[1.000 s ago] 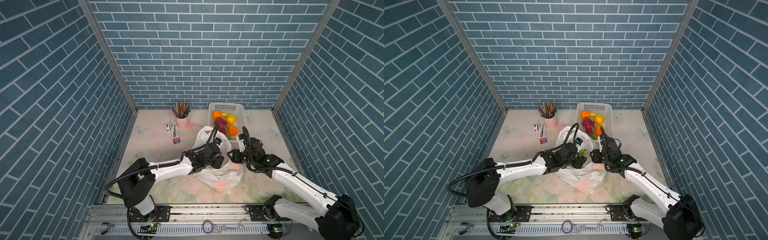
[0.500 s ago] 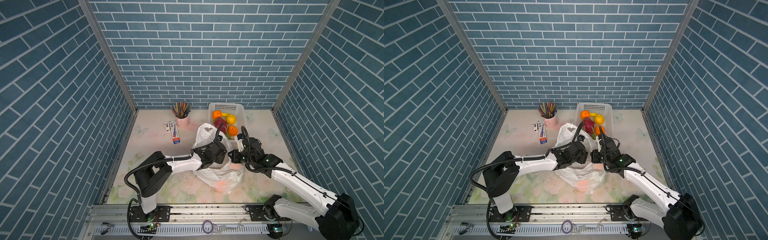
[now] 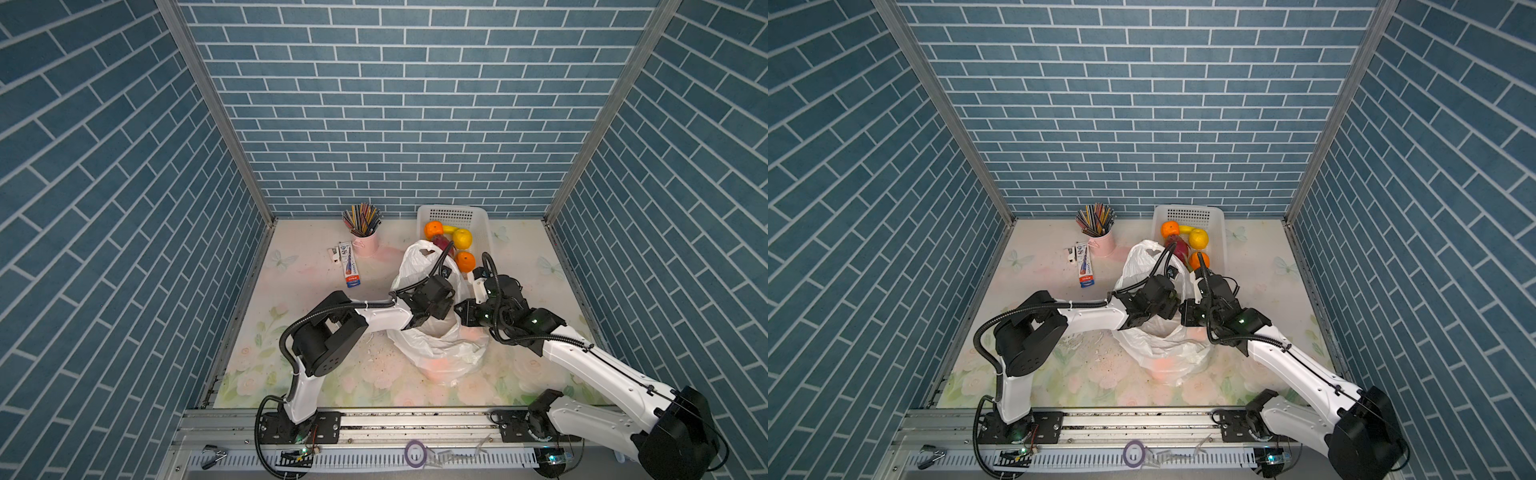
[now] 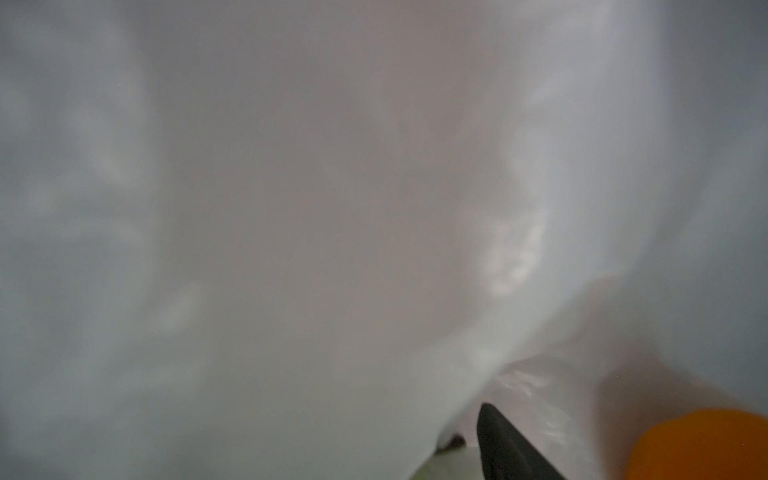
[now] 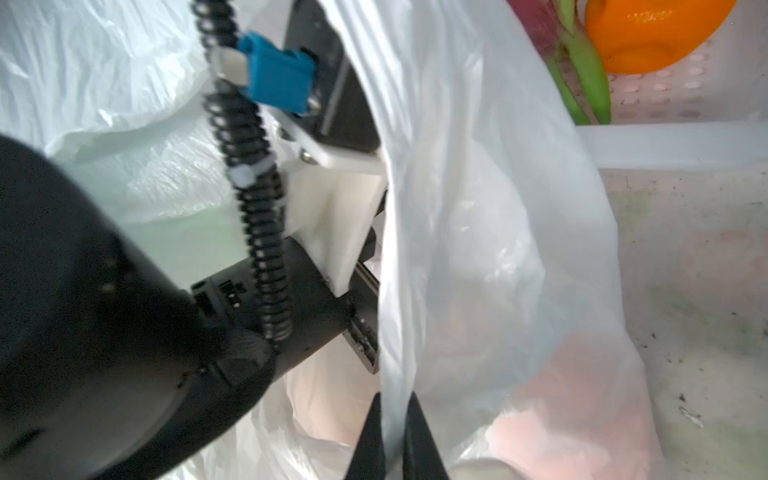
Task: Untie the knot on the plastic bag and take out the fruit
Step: 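Reach the left gripper into the bag and grasp the green fruit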
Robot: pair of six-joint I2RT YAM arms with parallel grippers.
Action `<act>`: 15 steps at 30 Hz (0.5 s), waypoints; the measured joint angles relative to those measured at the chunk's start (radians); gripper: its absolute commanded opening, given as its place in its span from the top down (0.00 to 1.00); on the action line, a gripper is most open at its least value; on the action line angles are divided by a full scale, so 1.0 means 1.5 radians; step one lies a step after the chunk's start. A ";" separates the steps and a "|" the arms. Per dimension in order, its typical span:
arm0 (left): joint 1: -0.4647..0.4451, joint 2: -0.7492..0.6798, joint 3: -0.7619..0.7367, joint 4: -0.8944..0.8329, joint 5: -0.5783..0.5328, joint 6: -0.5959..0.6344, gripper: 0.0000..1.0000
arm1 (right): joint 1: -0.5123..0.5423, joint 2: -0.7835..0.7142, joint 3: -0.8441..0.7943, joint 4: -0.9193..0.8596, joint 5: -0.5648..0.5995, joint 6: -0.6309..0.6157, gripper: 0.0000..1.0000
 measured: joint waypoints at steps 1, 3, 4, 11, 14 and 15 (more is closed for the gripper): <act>0.001 0.007 0.000 0.003 -0.001 0.005 0.23 | 0.000 0.000 0.000 0.000 -0.001 0.000 0.89; 0.001 0.018 0.000 0.020 -0.006 0.015 0.26 | 0.001 -0.001 0.000 0.000 -0.001 0.000 0.89; 0.001 0.019 0.000 0.024 -0.007 0.018 0.29 | 0.001 -0.003 0.000 0.000 -0.001 0.000 0.89; 0.001 0.023 0.000 0.038 -0.005 0.030 0.50 | 0.001 -0.016 0.000 -0.003 0.002 0.000 0.87; 0.002 0.018 -0.012 0.052 0.003 0.029 0.55 | 0.002 -0.020 0.000 -0.008 0.010 0.000 0.85; 0.002 0.013 -0.021 0.059 0.009 0.029 0.56 | 0.002 -0.021 0.000 -0.009 0.015 0.002 0.85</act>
